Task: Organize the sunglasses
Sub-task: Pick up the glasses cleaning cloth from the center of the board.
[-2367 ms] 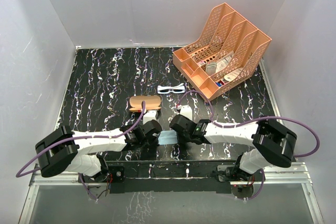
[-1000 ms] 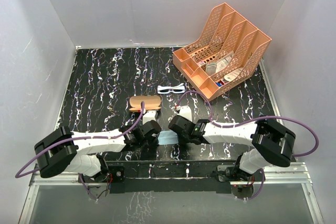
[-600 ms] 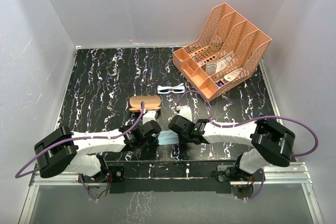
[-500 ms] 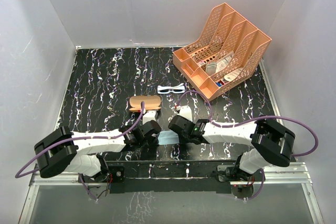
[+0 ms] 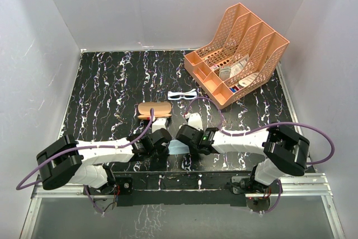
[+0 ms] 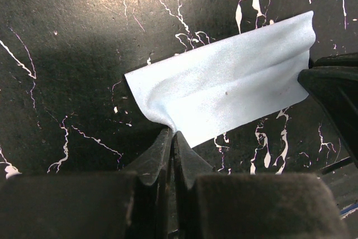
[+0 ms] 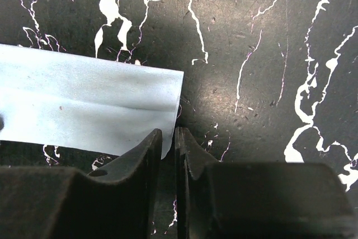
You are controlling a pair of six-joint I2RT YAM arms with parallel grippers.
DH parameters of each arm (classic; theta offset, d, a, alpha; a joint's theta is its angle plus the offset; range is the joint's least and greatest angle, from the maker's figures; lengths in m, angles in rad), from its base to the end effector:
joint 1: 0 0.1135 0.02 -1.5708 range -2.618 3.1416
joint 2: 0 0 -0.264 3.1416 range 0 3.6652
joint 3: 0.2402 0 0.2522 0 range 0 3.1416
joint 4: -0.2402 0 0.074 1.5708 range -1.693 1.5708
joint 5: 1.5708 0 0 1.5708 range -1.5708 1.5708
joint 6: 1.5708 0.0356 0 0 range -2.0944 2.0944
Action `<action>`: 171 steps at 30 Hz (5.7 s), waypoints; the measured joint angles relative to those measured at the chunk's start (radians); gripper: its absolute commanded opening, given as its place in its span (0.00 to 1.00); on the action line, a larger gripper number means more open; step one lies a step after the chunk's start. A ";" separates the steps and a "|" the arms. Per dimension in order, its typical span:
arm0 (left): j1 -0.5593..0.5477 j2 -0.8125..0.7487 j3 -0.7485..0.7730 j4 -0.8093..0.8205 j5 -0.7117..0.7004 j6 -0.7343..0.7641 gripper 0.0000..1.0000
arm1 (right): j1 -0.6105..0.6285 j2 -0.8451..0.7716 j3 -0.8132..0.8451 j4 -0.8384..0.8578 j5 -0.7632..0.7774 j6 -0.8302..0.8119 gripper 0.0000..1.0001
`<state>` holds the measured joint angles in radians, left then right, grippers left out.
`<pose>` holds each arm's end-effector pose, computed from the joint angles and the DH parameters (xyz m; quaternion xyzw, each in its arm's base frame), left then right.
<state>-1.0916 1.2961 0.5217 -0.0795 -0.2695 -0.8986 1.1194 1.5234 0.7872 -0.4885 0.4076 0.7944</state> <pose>0.1175 -0.2056 0.1575 0.0425 0.9282 -0.2231 0.2948 0.1285 0.2327 0.1568 -0.1217 0.9576 0.0230 0.2601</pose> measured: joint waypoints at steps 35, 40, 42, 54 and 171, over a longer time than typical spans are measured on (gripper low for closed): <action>0.000 -0.009 -0.012 0.016 0.000 -0.003 0.00 | 0.006 0.003 0.028 -0.071 0.012 0.029 0.20; 0.000 -0.009 -0.012 0.016 0.001 -0.003 0.00 | 0.007 -0.011 0.028 -0.100 0.013 0.035 0.20; 0.000 -0.009 -0.012 0.016 0.001 -0.003 0.00 | 0.007 -0.026 0.028 -0.107 0.016 0.038 0.20; 0.000 -0.009 -0.012 0.016 0.001 -0.003 0.00 | 0.007 -0.049 0.028 -0.105 0.017 0.039 0.20; 0.158 -0.169 0.090 -0.192 -0.115 0.134 0.00 | -0.005 0.074 0.278 -0.013 0.012 -0.063 0.00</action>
<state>-0.9333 1.1271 0.6113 -0.2714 -0.3847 -0.7647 1.1149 1.5970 1.0653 -0.5018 0.4198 0.7315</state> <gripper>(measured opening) 0.010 0.009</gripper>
